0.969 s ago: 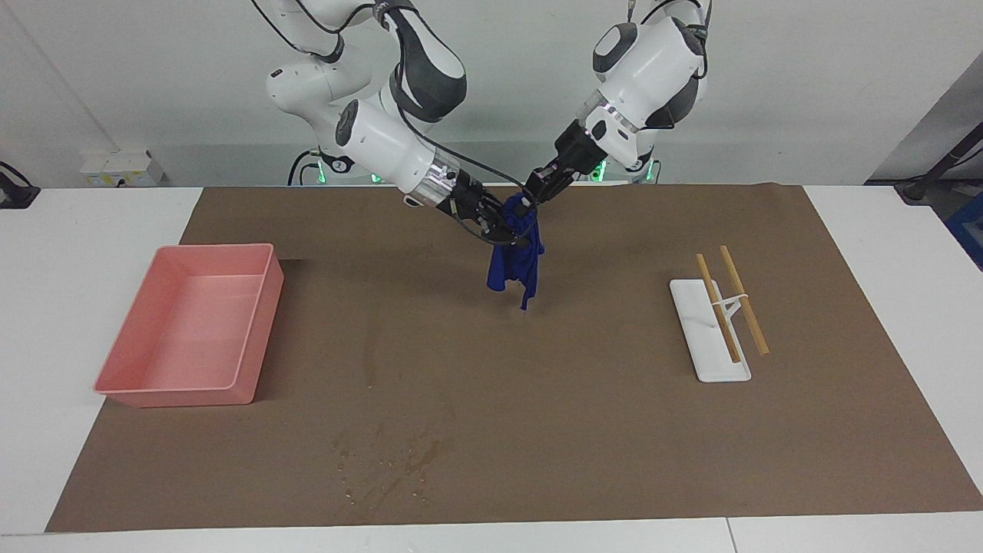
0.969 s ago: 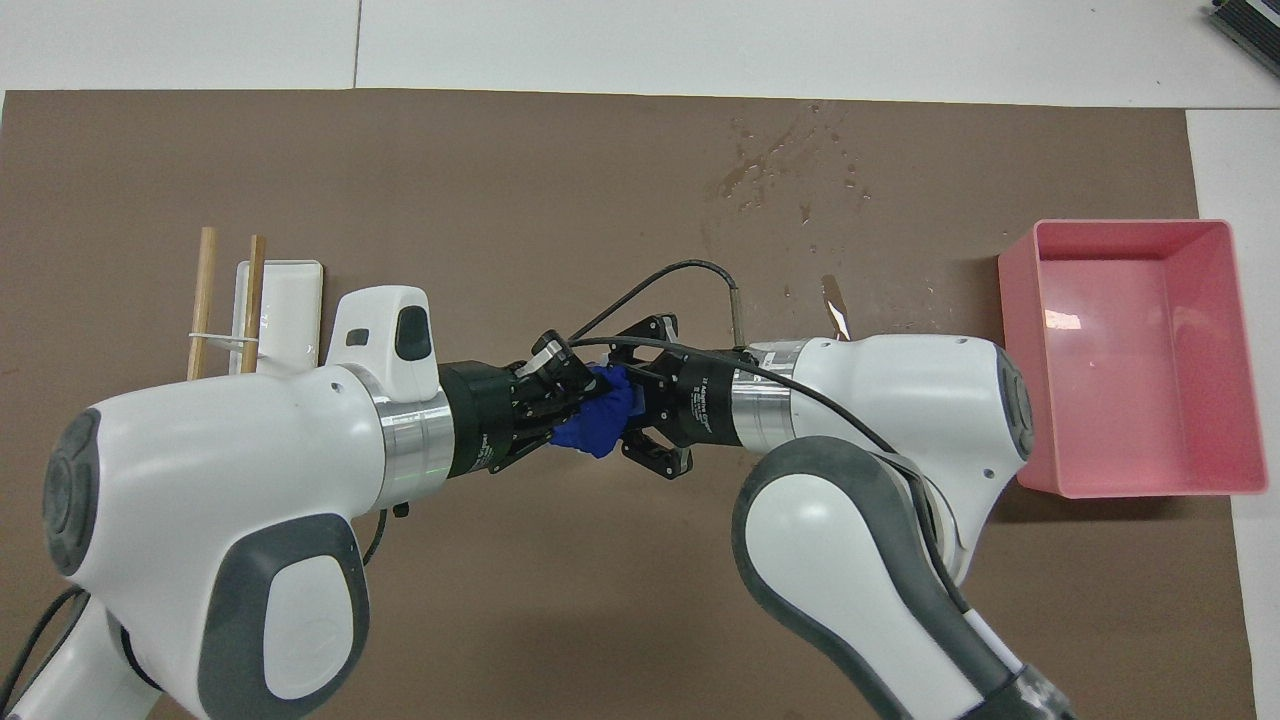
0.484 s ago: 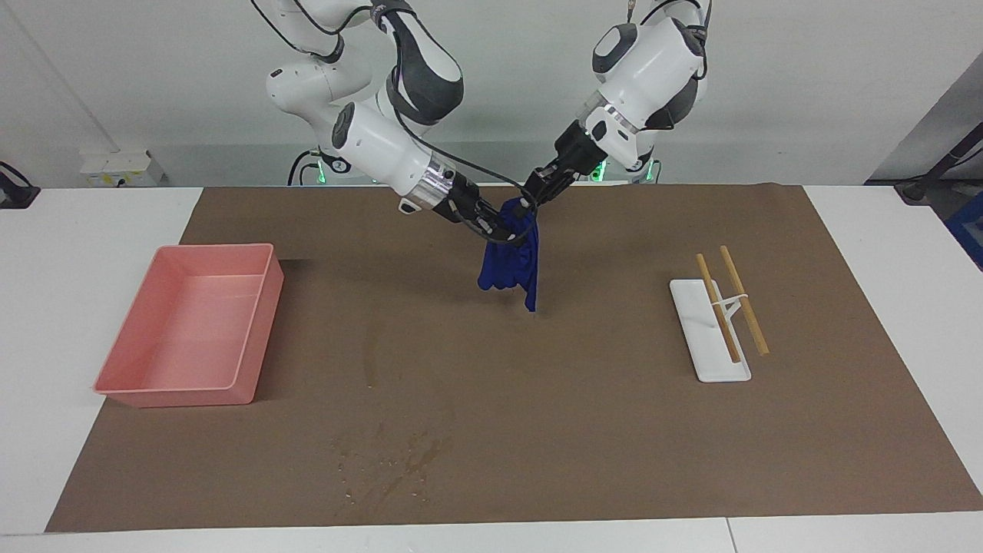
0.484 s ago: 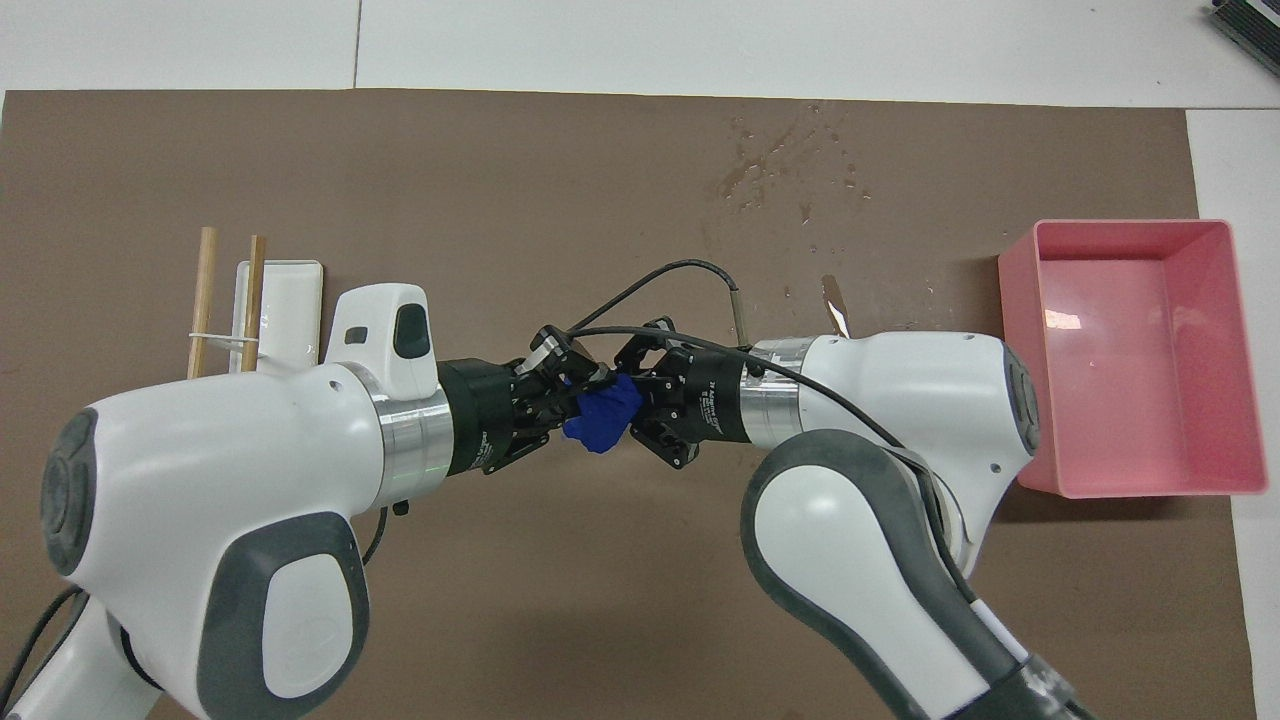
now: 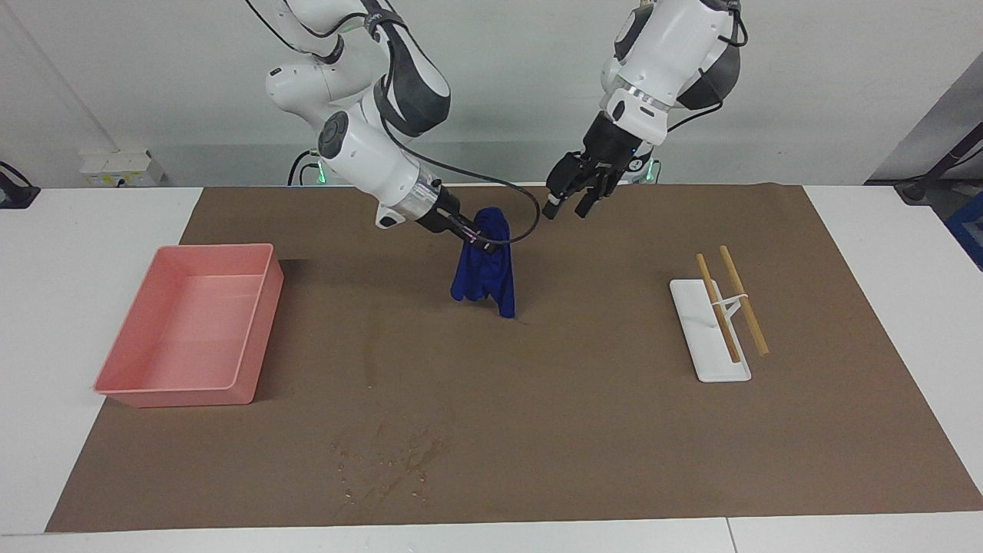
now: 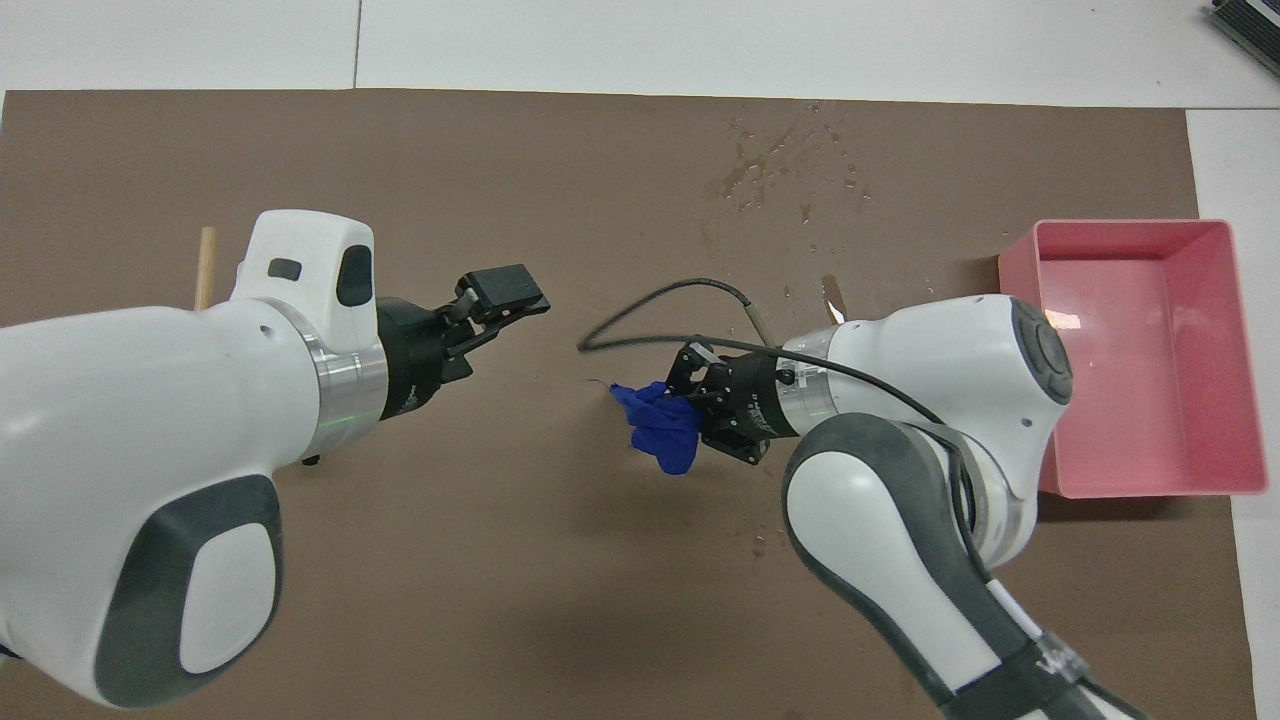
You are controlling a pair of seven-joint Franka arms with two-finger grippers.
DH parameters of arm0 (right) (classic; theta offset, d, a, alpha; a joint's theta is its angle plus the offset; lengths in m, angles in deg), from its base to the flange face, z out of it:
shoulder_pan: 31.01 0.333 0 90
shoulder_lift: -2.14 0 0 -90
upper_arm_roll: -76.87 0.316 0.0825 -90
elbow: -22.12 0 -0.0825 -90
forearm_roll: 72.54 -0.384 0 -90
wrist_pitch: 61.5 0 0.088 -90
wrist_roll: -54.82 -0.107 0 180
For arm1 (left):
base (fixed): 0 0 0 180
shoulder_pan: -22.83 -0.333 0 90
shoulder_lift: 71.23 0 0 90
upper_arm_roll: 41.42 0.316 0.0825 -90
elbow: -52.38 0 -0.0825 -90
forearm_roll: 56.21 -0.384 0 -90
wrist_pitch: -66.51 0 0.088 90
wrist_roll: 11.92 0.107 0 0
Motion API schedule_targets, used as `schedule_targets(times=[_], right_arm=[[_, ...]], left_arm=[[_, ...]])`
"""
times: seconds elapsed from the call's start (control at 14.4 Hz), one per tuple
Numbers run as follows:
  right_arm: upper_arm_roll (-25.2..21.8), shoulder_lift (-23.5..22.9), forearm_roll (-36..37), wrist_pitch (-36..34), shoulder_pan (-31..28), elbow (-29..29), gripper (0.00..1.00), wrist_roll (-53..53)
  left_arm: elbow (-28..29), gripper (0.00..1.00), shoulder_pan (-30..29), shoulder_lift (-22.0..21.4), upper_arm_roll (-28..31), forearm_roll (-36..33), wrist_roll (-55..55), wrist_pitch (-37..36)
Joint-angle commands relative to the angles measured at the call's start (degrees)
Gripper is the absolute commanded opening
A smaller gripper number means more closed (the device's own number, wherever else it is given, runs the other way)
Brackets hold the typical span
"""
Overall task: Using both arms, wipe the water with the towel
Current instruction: 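Open the left gripper and withdraw it while the right gripper lowers the towel, then wipe the towel over the water puddle with the right gripper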
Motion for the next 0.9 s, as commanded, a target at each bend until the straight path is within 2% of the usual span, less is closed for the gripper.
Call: schedule_targets(times=[0.0, 0.21, 0.35, 0.62, 0.83], right_arm=[[0.3, 0.6, 8.1, -6.1, -6.3, 0.1, 0.00, 14.8], [0.3, -2.1, 19.1, -5.1, -8.0, 0.1, 0.00, 29.6], [0.3, -4.4, 23.1, -2.2, -8.8, 0.1, 0.00, 36.0], [0.3, -11.2, 24.1, 6.9, -12.7, 0.1, 0.00, 51.6], [0.3, -17.6, 24.1, 15.1, -13.5, -0.4, 0.00, 57.8]], left_arm=[[-9.1, 1.00, -4.6, 3.0, -0.2, -5.8, 7.5, -11.4], [-13.9, 1.00, -10.1, 3.1, -0.2, -11.1, 22.2, -23.9], [-14.7, 1.00, -12.6, 2.5, -0.1, -14.2, 32.9, -28.9], [-17.2, 1.00, -21.8, 2.4, 0.0, -14.5, 49.5, -36.4], [-17.7, 1.00, -26.4, 2.3, 0.2, -16.2, 58.6, -40.1]])
